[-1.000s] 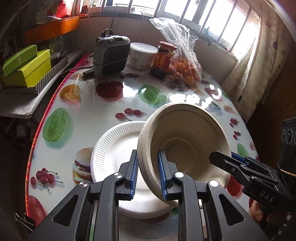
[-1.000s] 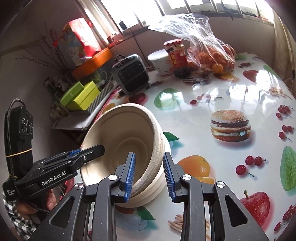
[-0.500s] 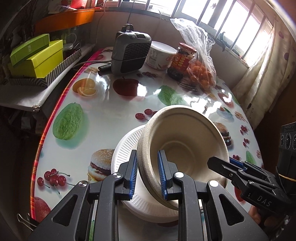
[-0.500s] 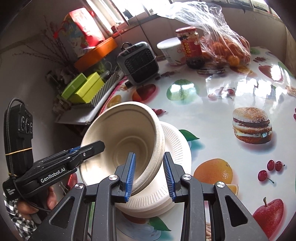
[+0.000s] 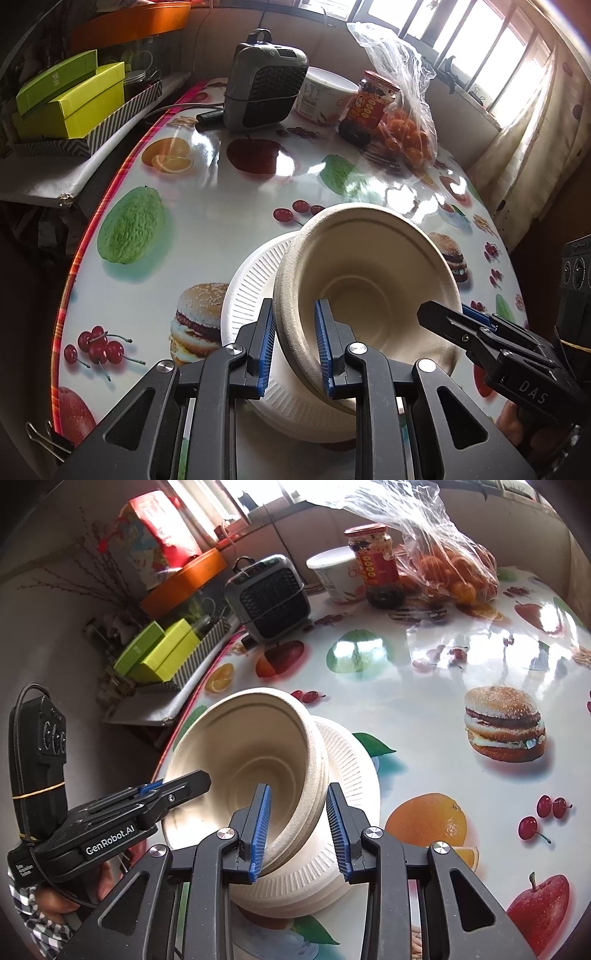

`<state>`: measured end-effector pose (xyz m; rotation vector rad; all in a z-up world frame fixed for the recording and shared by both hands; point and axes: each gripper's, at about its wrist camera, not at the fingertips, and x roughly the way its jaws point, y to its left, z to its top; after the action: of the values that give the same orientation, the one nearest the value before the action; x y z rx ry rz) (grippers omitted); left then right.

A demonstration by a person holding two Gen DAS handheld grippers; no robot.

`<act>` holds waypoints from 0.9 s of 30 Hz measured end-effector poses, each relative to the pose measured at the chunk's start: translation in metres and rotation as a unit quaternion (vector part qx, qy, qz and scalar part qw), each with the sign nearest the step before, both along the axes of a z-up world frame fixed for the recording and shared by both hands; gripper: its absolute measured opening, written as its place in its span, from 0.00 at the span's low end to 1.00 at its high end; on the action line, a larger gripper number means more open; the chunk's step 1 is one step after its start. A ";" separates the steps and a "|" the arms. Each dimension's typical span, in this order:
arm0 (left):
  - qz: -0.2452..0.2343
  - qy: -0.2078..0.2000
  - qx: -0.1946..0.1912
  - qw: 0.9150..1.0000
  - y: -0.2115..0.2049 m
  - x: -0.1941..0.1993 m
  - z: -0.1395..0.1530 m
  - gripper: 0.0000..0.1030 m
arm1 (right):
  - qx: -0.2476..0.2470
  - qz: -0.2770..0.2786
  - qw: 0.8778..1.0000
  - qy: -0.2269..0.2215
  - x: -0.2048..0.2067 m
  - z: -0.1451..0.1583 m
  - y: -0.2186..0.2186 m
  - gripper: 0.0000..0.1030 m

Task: Organize plates and bowls
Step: 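Lower the nested bowls onto the white plate stack with both grippers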

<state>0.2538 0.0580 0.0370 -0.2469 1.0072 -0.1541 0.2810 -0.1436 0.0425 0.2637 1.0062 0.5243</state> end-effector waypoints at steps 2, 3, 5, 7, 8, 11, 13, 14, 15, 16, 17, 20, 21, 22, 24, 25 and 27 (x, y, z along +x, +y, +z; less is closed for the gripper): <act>0.000 0.002 -0.002 1.000 0.000 0.001 -0.002 0.21 | -0.003 -0.001 1.000 0.001 0.000 -0.001 0.000 0.30; 0.000 0.004 -0.002 1.000 0.000 0.001 -0.003 0.21 | -0.004 -0.001 1.000 0.001 0.001 -0.002 0.000 0.30; 0.000 0.006 -0.002 1.000 0.000 0.001 -0.005 0.21 | -0.004 -0.001 1.000 0.002 0.001 -0.002 0.001 0.30; 0.000 0.008 -0.002 1.000 0.000 0.001 -0.006 0.23 | -0.004 -0.001 1.000 0.002 0.001 -0.003 0.001 0.30; 0.000 0.008 -0.002 1.000 0.000 0.001 -0.006 0.23 | -0.004 -0.001 1.000 0.002 0.001 -0.003 0.000 0.30; 0.000 0.008 -0.001 1.000 -0.001 0.001 -0.006 0.23 | -0.003 -0.003 1.000 0.003 0.001 -0.003 0.000 0.30; 0.000 0.008 0.000 1.000 -0.001 0.001 -0.007 0.23 | -0.003 -0.003 1.000 0.002 0.001 -0.003 0.000 0.30; -0.001 0.007 0.001 1.000 -0.001 0.000 -0.006 0.23 | -0.003 -0.004 1.000 0.002 0.001 -0.004 0.000 0.30; -0.002 0.006 0.003 1.000 -0.002 0.000 -0.006 0.23 | -0.002 -0.004 1.000 0.002 0.001 -0.004 0.000 0.31; -0.003 0.006 0.005 1.000 -0.002 0.000 -0.006 0.23 | -0.002 -0.004 1.000 0.002 0.001 -0.004 -0.001 0.31; -0.003 0.007 0.005 1.000 -0.002 -0.001 -0.006 0.23 | -0.002 -0.004 1.000 0.001 0.000 -0.004 -0.001 0.31; -0.001 0.005 0.003 1.000 -0.001 -0.001 -0.007 0.26 | -0.001 -0.004 1.000 0.000 0.000 -0.003 -0.001 0.34; -0.001 0.004 0.004 1.000 -0.001 -0.001 -0.006 0.29 | -0.002 -0.004 1.000 -0.001 -0.001 -0.003 -0.002 0.36; -0.001 0.003 0.003 1.000 -0.001 -0.001 -0.006 0.31 | -0.003 -0.006 1.000 -0.002 0.000 -0.002 -0.002 0.39; -0.001 0.001 0.005 1.000 -0.002 -0.002 -0.005 0.35 | -0.001 -0.007 1.000 -0.002 -0.001 -0.002 -0.003 0.42; -0.001 0.000 0.007 1.000 -0.002 -0.002 -0.005 0.36 | -0.001 -0.007 1.000 -0.002 -0.001 -0.002 -0.003 0.43; 0.000 -0.001 0.012 1.000 -0.002 -0.003 -0.005 0.36 | -0.003 -0.009 1.000 -0.006 -0.002 -0.001 -0.003 0.45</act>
<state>0.2511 0.0559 0.0319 -0.2251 1.0073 -0.1433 0.2788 -0.1468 0.0415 0.2645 0.9935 0.5054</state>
